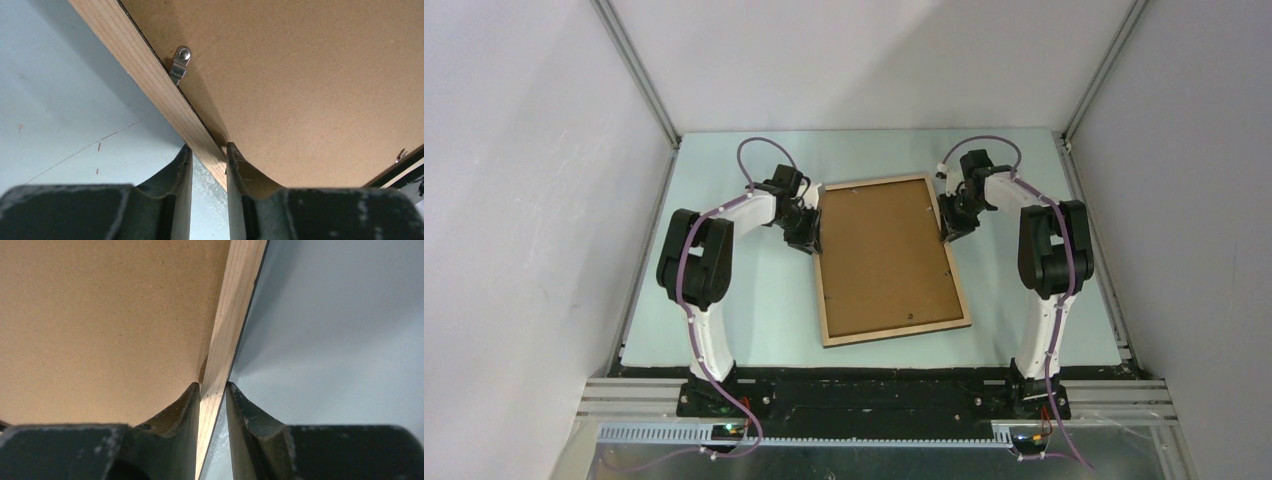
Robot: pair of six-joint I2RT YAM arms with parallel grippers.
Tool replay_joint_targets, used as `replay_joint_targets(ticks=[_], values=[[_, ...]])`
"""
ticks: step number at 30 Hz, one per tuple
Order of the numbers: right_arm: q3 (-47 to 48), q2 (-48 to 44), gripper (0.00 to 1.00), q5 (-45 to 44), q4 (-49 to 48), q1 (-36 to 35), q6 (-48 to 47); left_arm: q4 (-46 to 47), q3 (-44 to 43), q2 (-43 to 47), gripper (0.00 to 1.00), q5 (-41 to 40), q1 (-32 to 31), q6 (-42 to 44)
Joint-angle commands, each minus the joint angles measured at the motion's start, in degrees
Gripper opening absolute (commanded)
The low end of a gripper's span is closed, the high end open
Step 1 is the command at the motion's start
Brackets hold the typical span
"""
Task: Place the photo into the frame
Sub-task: Adjust the photo frame at the center of the board.
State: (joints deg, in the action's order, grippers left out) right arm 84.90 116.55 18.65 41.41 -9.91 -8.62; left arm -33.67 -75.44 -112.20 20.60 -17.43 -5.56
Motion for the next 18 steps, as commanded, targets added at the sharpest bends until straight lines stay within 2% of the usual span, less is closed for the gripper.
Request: replay_joint_targets(ticks=[1, 10, 14, 16, 17, 18], values=[[0.79, 2.27, 0.3, -1.51, -1.52, -1.15, -0.67, -1.01, 1.7, -2.05, 0.09, 1.97, -0.6, 3.34], [0.87, 2.41, 0.27, -2.56, -1.6, -1.46, -0.44, -0.98, 1.81, -1.92, 0.08, 1.97, -0.48, 3.31], [1.69, 2.85, 0.11, -2.53, -0.88, -1.51, -1.0, -1.03, 1.85, -1.69, 0.1, 2.05, -0.35, 3.36], [2.57, 3.34, 0.04, -2.42, -0.19, -1.37, -1.71, -1.0, 1.87, -1.44, 0.19, 2.15, -0.21, 3.44], [3.3, 3.75, 0.02, -2.36, 0.08, -1.31, -2.29, -1.03, 1.87, -1.35, 0.28, 2.16, -0.18, 3.45], [3.72, 4.12, 0.0, -2.24, 0.69, -1.15, -2.68, -1.0, 1.98, -1.13, 0.32, 2.16, -0.11, 3.45]])
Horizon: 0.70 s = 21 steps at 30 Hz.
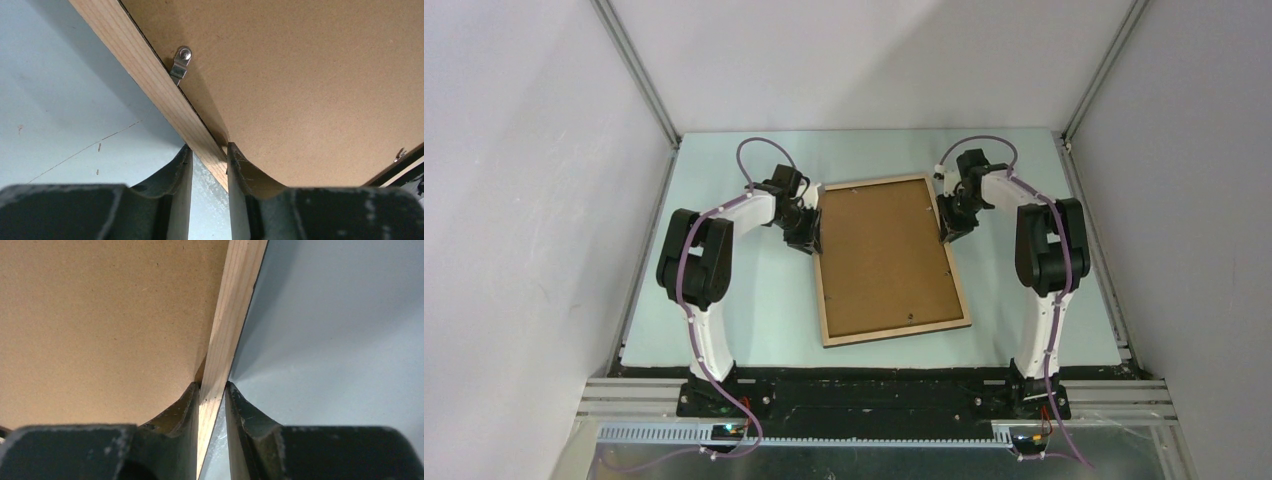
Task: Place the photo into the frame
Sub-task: Adjust the photo frame at the center of the board.
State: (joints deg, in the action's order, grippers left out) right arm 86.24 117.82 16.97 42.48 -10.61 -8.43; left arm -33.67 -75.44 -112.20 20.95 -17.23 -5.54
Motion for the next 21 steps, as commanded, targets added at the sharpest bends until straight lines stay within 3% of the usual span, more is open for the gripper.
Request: replay_joint_targets(ticks=[1, 5, 7, 21], values=[[3.37, 3.03, 0.0, -0.26, -0.03, -0.37, -3.74, -0.99, 1.97, -0.88, 0.4, 1.86, -0.28, 3.43], [6.9, 4.27, 0.0, 0.38, 3.3, 0.0, -7.58, -0.99, 2.09, 0.49, 0.64, 2.37, 0.47, 3.5], [9.23, 5.23, 0.0, 0.15, 5.15, 0.12, -10.34, -1.03, 2.11, 1.48, 0.71, 2.78, 0.98, 3.67], [31.76, 18.99, 0.0, 0.64, 21.41, -0.56, -38.43, -2.46, -0.32, 5.28, 0.83, -2.62, 4.05, 11.12]])
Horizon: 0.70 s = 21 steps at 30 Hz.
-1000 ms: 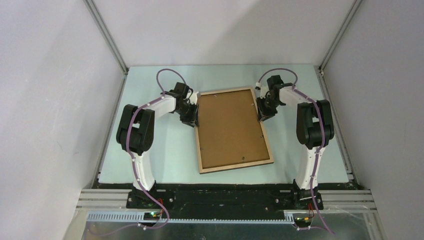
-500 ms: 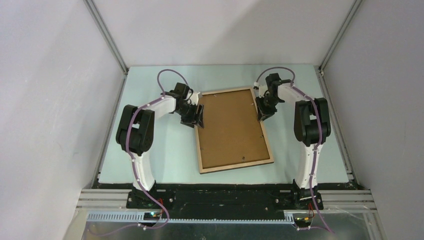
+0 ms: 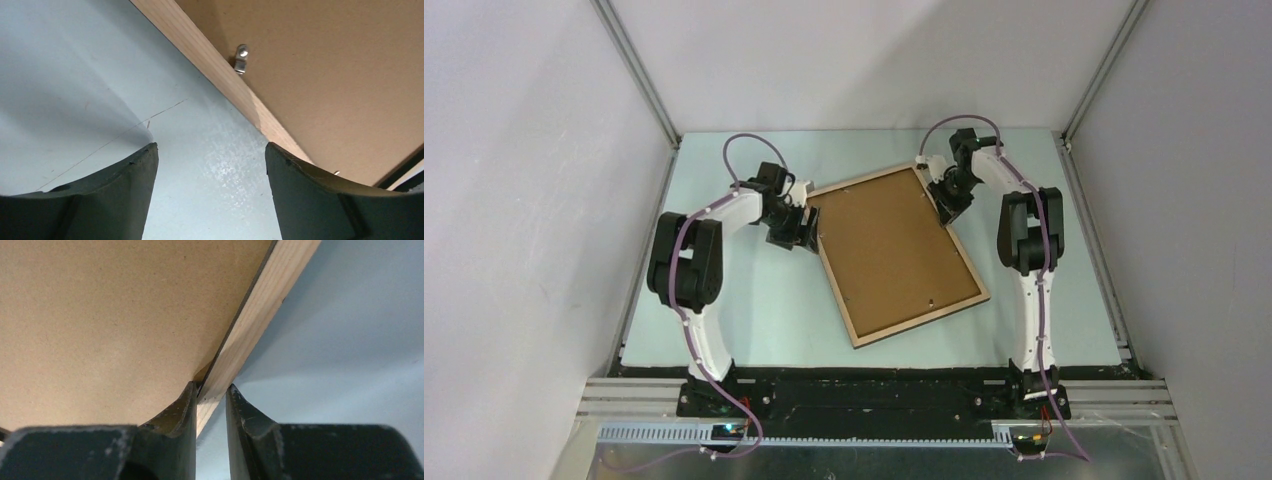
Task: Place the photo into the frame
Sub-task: Adjust the photo frame at the center of the board.
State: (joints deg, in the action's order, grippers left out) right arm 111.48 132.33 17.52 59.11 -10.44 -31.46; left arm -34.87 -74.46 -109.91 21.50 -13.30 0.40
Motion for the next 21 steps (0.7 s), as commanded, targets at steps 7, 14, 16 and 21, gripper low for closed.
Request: replay_joint_targets(ticks=[7, 14, 16, 21], values=[[11.9, 7.51, 0.0, 0.04, 7.82, -2.67, -25.04, -2.28, -6.07, 2.49, 0.85, -8.99, 0.08, 6.83], [12.98, 7.87, 0.0, 1.33, 8.01, -5.25, -30.87, -2.22, -8.32, 1.53, 0.85, -12.68, 0.07, 5.69], [14.02, 8.04, 0.0, 1.69, 8.06, -6.02, -31.68, -2.2, -8.33, 1.37, 0.85, -13.6, 0.11, 5.78], [17.95, 9.79, 0.0, 2.3, 7.87, -7.62, -30.05, -2.28, -7.22, 0.67, 0.85, -13.58, 0.07, 6.54]])
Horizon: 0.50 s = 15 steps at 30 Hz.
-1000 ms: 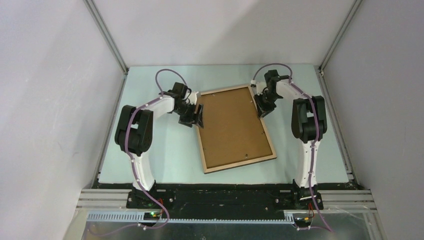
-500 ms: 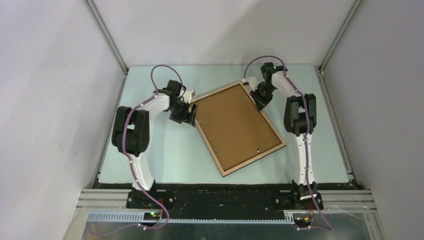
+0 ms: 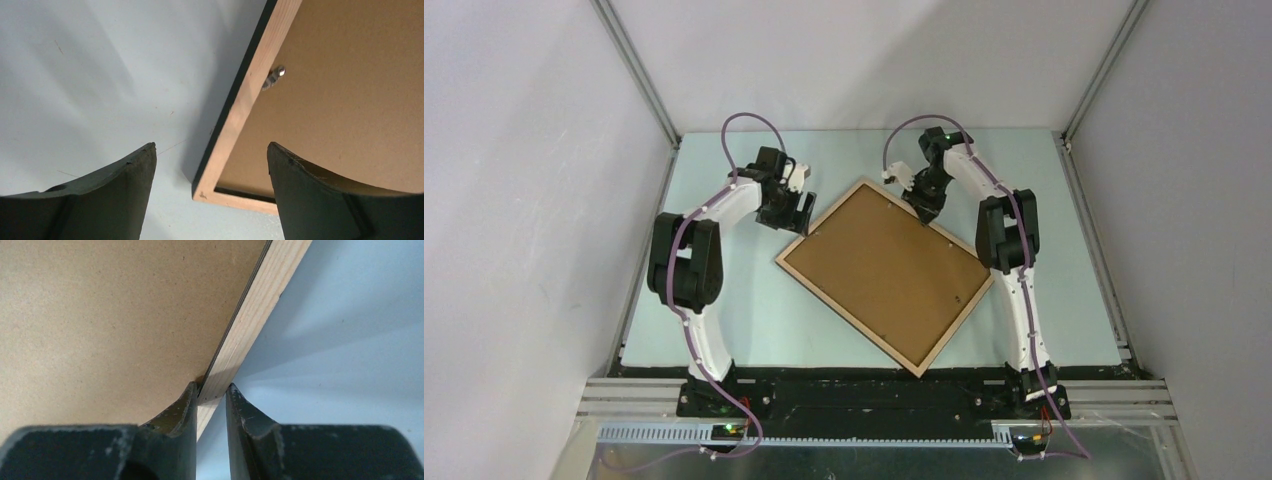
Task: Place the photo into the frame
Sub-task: Adjust the photo frame at the center of the board.
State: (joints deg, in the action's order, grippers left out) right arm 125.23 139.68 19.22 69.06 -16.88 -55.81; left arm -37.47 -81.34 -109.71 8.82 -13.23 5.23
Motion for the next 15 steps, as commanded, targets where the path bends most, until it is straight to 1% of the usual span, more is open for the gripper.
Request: replay_joint_targets(ticks=[1, 3, 5, 6, 11, 15], values=[[4.7, 2.71, 0.0, 0.66, -2.26, -1.39, -5.18, 0.35, 0.34, 0.33, 0.85, -0.33, 0.04, 1.88], [5.54, 3.19, 0.0, 0.8, -3.08, -1.58, -3.58, 0.31, 1.67, 0.47, 0.84, 3.01, 0.03, 2.3], [5.59, 3.1, 0.0, 0.59, -4.42, -1.65, -2.3, 0.27, 2.87, 0.72, 0.8, 5.16, 0.03, 3.0], [5.52, 2.99, 0.0, 0.65, -4.83, -1.7, -1.74, 0.24, 3.21, 0.88, 0.77, 5.64, 0.04, 3.5], [5.25, 2.31, 0.07, 1.39, -7.33, -1.86, 0.57, 0.27, 4.46, 1.06, 0.68, 7.9, 0.05, 4.5], [4.57, 1.5, 0.08, 2.4, -8.5, -2.07, 2.34, 0.23, 5.35, 0.62, 0.57, 9.54, 0.03, 4.78]])
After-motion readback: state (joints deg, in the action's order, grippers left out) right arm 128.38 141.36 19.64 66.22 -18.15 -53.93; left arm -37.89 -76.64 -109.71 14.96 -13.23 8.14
